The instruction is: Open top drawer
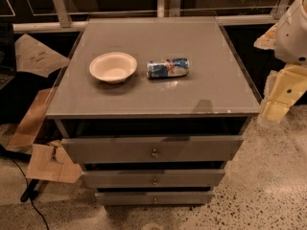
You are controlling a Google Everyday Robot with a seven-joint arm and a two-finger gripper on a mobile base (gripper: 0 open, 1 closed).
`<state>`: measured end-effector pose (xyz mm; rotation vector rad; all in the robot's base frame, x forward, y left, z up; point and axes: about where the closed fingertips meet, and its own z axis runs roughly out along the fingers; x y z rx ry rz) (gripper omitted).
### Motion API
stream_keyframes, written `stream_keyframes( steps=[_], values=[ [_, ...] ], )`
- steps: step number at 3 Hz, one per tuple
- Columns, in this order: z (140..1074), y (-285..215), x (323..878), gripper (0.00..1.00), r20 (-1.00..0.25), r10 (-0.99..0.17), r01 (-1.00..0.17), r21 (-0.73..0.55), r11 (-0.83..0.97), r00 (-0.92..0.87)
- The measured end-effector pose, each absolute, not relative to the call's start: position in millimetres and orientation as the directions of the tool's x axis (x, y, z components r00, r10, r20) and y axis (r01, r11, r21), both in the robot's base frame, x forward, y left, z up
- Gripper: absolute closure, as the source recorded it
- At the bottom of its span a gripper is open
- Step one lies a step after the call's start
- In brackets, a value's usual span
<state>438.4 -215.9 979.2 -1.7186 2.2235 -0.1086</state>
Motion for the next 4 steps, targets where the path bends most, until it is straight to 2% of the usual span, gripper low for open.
stream_keyframes(
  steps=[1, 2, 4],
  values=[
    [980.5, -215.6, 438.3, 0.00, -0.210, -0.953, -0.926, -0.262, 0.270, -0.218],
    [986.7, -216.4, 427.3, 0.00, -0.260, -0.946, -0.907, -0.320, 0.273, -0.194],
    [963.1, -243.8, 387.4, 0.00, -0.482, -0.866, -0.841, -0.407, 0.357, -0.134]
  ],
)
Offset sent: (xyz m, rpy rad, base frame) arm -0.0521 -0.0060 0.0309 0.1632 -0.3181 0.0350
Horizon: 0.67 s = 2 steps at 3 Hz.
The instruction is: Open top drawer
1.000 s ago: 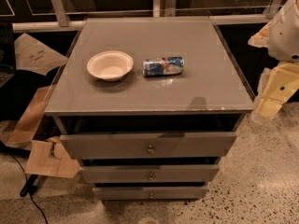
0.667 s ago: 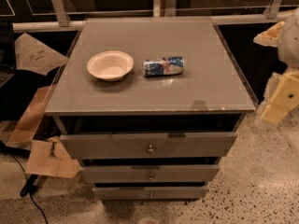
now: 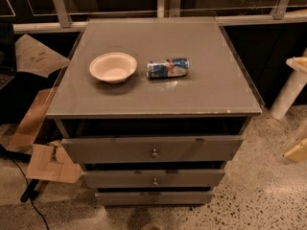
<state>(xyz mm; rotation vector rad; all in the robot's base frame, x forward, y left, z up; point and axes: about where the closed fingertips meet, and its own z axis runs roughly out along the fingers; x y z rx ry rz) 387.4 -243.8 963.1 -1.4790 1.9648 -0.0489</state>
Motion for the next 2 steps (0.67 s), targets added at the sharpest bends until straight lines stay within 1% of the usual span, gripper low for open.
stream_keyframes(
  steps=[1, 2],
  values=[
    [944.5, -239.2, 395.2, 0.00, -0.603, -0.792, -0.854, -0.360, 0.376, -0.094],
    [922.6, -231.3, 405.7, 0.00, -0.656, -0.749, -0.876, -0.307, 0.373, -0.088]
  ],
)
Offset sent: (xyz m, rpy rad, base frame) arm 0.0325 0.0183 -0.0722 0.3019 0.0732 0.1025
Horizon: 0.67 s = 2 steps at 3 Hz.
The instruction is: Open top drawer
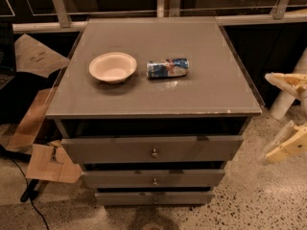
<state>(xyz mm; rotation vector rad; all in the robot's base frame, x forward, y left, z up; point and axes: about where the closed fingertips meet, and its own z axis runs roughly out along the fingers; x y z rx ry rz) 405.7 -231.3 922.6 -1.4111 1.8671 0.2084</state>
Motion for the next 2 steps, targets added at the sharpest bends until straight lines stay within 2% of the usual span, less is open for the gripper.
stream_keyframes(
  steps=[2],
  values=[
    [932.9, -225.4, 400.8, 0.00, -0.639, -0.767, -0.868, -0.347, 0.354, -0.057]
  ],
)
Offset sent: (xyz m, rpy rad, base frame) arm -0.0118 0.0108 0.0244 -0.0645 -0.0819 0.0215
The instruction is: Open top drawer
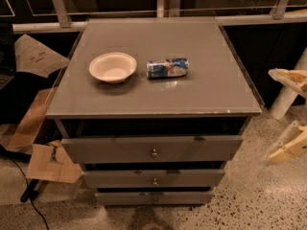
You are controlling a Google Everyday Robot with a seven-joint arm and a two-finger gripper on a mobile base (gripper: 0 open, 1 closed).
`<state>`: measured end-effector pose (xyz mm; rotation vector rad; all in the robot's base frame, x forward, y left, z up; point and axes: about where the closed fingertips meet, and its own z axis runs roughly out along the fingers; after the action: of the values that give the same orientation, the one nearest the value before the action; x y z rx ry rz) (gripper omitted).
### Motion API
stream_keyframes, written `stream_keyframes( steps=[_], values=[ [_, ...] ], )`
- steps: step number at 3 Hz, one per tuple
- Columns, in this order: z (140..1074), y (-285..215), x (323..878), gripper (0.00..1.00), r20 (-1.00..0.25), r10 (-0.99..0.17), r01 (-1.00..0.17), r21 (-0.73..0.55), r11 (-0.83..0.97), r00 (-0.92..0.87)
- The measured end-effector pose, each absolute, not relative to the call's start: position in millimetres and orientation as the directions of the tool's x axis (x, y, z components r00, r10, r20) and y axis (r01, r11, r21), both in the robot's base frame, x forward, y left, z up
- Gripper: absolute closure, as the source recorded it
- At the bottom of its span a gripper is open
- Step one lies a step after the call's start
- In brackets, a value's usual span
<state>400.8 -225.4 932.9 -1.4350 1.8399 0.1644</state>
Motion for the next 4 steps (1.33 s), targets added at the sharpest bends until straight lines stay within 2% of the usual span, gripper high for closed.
stream_keyframes(
  steps=[1, 4],
  values=[
    [924.1, -217.8, 390.6, 0.00, -0.646, -0.762, -0.850, -0.371, 0.373, -0.052],
    [823.0, -212.5, 377.5, 0.00, -0.731, -0.669, -0.824, -0.293, 0.485, -0.135]
  ],
)
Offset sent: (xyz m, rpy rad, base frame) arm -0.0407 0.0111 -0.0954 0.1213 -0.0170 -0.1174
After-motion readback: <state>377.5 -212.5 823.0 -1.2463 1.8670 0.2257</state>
